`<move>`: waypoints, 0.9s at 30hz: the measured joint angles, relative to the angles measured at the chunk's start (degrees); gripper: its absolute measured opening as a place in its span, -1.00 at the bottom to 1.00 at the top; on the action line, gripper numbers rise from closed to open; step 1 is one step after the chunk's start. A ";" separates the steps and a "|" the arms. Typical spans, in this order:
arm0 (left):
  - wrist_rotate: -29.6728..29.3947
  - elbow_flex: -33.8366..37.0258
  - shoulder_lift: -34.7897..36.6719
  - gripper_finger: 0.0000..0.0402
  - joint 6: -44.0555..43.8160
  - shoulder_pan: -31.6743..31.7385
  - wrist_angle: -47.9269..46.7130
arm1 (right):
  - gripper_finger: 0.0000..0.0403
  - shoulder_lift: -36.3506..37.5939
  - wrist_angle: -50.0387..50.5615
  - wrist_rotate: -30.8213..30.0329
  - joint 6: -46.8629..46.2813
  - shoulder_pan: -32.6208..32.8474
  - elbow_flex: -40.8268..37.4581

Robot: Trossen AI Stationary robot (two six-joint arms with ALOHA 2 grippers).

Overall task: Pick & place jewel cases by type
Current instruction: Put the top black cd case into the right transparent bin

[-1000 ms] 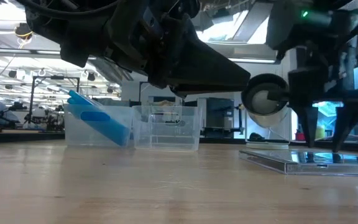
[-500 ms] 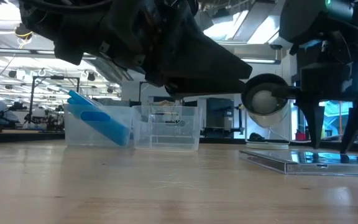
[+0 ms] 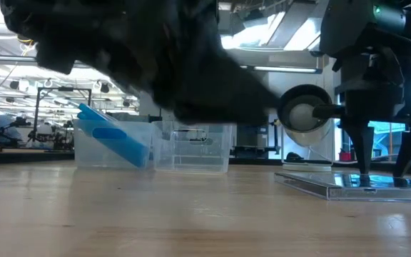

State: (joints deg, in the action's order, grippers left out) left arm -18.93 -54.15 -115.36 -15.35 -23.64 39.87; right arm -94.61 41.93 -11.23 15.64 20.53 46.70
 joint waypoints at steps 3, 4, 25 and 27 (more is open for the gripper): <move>-4.09 0.00 -2.18 0.03 -1.56 0.00 -0.07 | -0.17 -0.02 -0.25 0.71 -0.35 -0.02 0.00; -4.17 0.00 -2.97 0.03 -2.76 0.02 0.07 | -0.17 -0.04 -0.33 0.88 -0.38 -0.03 -0.01; -10.80 -18.88 -16.67 0.03 -7.92 -1.22 -13.56 | -0.17 -0.13 -0.39 1.51 -3.41 -0.07 -0.05; -12.77 -20.44 -16.66 0.03 -9.87 -1.37 -17.96 | -0.17 -0.13 -0.39 1.53 -3.69 -0.07 -0.07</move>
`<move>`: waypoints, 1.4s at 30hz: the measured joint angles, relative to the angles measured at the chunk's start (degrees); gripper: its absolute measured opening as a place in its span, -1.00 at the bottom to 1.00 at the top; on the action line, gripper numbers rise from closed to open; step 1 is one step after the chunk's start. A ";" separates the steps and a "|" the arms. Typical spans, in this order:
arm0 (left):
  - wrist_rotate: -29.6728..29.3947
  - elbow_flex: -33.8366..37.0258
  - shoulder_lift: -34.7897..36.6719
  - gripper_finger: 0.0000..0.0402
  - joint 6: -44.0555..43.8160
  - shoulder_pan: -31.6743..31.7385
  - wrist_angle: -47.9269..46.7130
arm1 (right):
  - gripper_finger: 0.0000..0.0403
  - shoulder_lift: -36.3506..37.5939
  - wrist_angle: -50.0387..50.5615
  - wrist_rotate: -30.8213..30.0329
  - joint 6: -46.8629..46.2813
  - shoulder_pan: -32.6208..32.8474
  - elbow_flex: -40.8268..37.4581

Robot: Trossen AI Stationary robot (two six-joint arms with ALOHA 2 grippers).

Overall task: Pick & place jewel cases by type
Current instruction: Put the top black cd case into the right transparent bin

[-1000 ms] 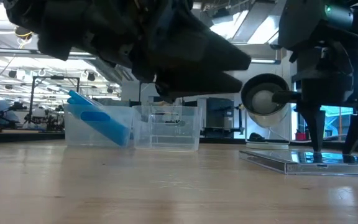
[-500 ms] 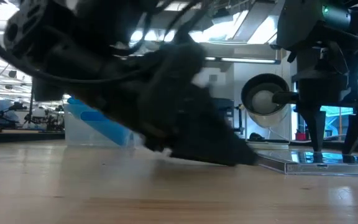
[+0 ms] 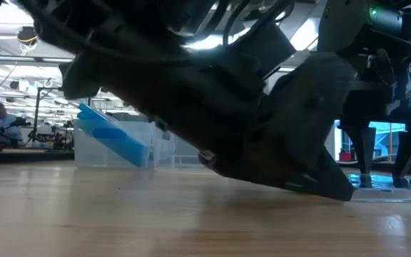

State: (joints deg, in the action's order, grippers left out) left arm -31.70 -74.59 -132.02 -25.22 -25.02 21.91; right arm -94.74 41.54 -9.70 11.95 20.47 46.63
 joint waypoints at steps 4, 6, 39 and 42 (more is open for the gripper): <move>-4.96 -1.02 -0.01 0.02 -5.06 0.02 -2.47 | -0.17 0.00 0.14 0.07 -2.67 0.00 0.00; -6.98 -1.20 -0.08 0.01 -5.49 0.04 -3.06 | -0.17 0.00 0.25 0.12 -4.36 0.00 0.00; -1.85 -1.39 1.89 0.01 -5.60 0.44 -19.28 | -0.17 -0.26 -1.37 3.42 -15.23 4.11 1.68; -0.41 -1.39 3.21 0.01 -4.81 0.44 -23.50 | -0.17 -0.26 -2.60 4.64 -16.22 4.13 1.78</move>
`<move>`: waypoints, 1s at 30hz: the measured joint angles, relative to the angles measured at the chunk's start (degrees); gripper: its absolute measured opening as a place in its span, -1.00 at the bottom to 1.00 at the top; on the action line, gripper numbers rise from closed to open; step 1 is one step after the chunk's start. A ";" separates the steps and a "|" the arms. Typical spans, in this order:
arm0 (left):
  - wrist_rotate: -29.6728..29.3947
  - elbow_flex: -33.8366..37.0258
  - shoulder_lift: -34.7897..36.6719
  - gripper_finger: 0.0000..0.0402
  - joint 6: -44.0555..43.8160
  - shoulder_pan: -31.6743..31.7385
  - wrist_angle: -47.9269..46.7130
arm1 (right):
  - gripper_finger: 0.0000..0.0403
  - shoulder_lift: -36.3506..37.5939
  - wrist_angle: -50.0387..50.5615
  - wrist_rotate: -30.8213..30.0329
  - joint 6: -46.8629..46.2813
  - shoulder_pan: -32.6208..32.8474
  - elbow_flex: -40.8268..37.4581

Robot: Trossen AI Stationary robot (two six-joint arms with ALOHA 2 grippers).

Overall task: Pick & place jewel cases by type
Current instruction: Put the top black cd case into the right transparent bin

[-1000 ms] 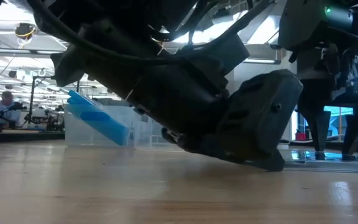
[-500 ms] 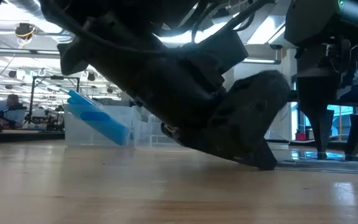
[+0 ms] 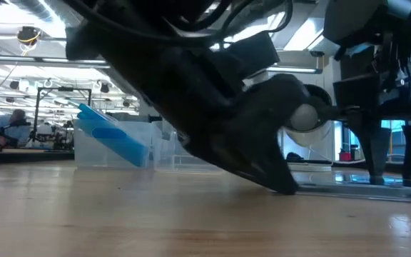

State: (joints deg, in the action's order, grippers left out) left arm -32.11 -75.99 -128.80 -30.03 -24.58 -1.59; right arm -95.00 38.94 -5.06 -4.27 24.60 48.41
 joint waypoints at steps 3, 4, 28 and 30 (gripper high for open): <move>1.08 0.00 1.04 0.01 0.41 -0.02 -3.49 | -0.17 0.00 -2.20 1.54 -0.29 0.00 0.03; 1.04 -0.02 1.15 0.01 0.44 -0.05 -4.17 | -0.17 0.00 -2.90 1.72 -0.59 0.04 0.03; 7.47 0.11 5.32 0.01 8.58 0.05 -14.55 | -0.17 0.33 -14.69 1.73 -12.23 0.11 -3.82; 7.39 0.11 5.32 0.01 8.54 0.02 -14.55 | -0.17 0.33 -14.83 1.53 -13.05 0.11 -3.94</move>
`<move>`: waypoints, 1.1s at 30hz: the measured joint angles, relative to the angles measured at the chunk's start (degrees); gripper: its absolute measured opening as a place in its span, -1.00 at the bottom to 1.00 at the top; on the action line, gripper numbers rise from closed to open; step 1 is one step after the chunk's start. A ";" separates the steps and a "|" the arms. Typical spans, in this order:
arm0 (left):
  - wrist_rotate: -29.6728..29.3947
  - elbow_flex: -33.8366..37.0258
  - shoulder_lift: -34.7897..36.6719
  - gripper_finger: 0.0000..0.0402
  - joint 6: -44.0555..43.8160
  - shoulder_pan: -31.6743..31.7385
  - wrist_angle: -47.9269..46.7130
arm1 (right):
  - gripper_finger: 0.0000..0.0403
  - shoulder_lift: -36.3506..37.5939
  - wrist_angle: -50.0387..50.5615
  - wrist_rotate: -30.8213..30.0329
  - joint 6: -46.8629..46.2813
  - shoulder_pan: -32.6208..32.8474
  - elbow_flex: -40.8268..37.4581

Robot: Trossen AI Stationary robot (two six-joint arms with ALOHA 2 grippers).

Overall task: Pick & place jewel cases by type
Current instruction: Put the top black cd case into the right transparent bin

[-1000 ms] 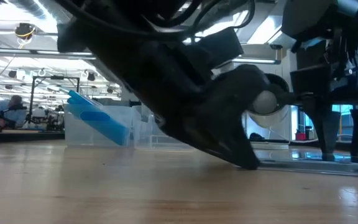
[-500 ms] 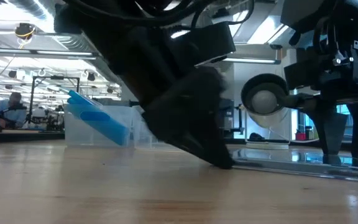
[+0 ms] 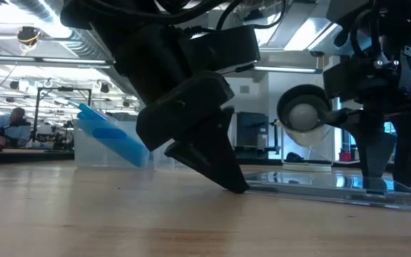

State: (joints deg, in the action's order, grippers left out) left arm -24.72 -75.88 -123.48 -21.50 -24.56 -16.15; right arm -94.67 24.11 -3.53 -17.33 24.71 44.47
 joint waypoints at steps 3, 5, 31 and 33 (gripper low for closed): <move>0.01 0.00 0.00 0.01 -0.04 0.00 -0.01 | -0.17 0.00 -0.06 -0.02 0.37 -0.02 -0.03; -0.01 0.00 0.00 0.01 -0.07 0.00 -0.01 | -0.17 0.00 -0.06 0.00 0.94 -0.04 -0.05; -0.21 0.00 0.02 0.01 -3.01 -0.17 -0.39 | -0.17 4.23 -0.37 0.70 1.32 -0.07 -0.48; -0.20 0.00 0.02 0.01 -3.27 -0.17 -0.41 | -0.17 4.32 -0.28 0.73 1.33 -0.07 -0.38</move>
State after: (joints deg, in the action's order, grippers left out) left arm -24.93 -75.88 -123.46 -24.77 -24.73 -16.56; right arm -90.35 23.83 -2.80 -16.00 24.64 44.10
